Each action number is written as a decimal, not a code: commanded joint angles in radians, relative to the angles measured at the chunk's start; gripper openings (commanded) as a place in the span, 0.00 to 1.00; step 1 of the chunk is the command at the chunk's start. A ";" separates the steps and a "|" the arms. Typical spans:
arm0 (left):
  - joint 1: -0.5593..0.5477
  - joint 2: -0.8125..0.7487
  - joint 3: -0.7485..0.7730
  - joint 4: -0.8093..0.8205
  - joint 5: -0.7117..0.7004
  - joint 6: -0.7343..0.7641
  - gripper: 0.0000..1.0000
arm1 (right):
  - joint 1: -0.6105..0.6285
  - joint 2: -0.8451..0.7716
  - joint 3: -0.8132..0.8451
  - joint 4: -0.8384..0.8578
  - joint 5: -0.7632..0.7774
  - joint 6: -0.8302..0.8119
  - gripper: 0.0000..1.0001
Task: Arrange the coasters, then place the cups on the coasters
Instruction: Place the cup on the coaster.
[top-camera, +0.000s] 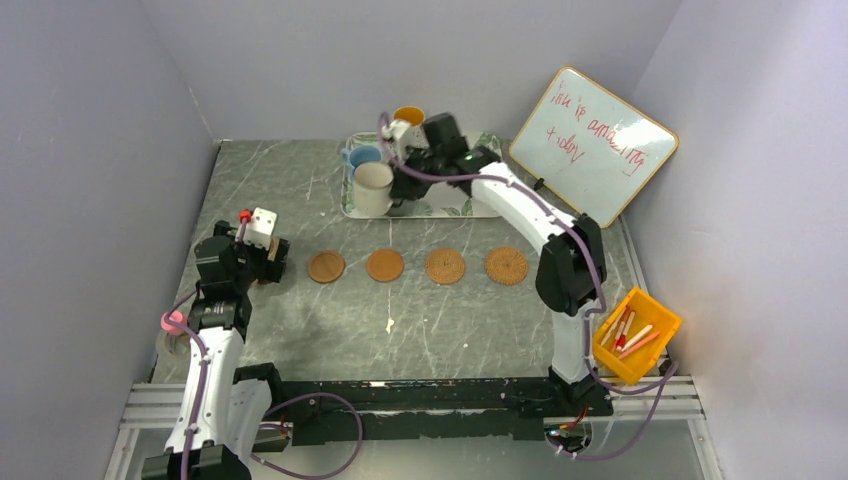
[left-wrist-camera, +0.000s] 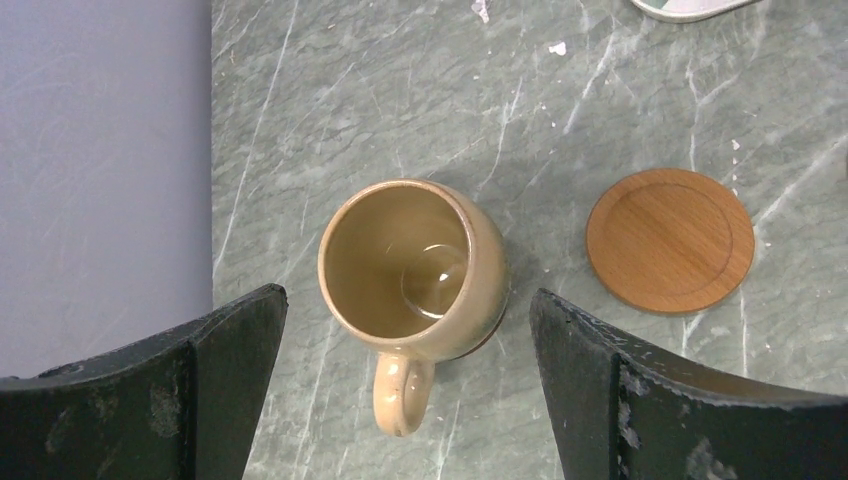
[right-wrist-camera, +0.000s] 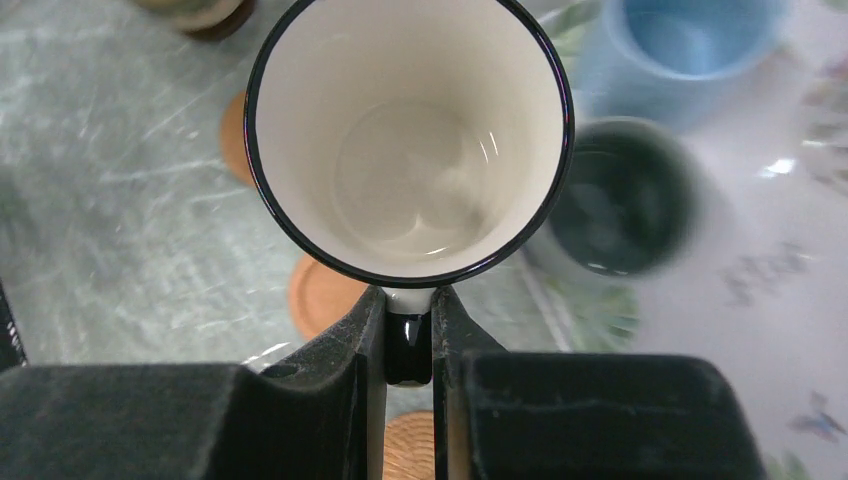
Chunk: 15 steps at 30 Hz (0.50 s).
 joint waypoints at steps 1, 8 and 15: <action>-0.003 -0.028 -0.010 0.030 0.047 -0.013 0.96 | 0.102 -0.096 -0.075 0.200 0.014 -0.063 0.00; -0.002 -0.050 -0.014 0.025 0.065 -0.007 0.96 | 0.181 -0.054 -0.117 0.289 0.037 -0.063 0.00; -0.002 -0.052 -0.014 0.026 0.059 -0.007 0.96 | 0.238 0.018 -0.055 0.272 0.050 -0.073 0.00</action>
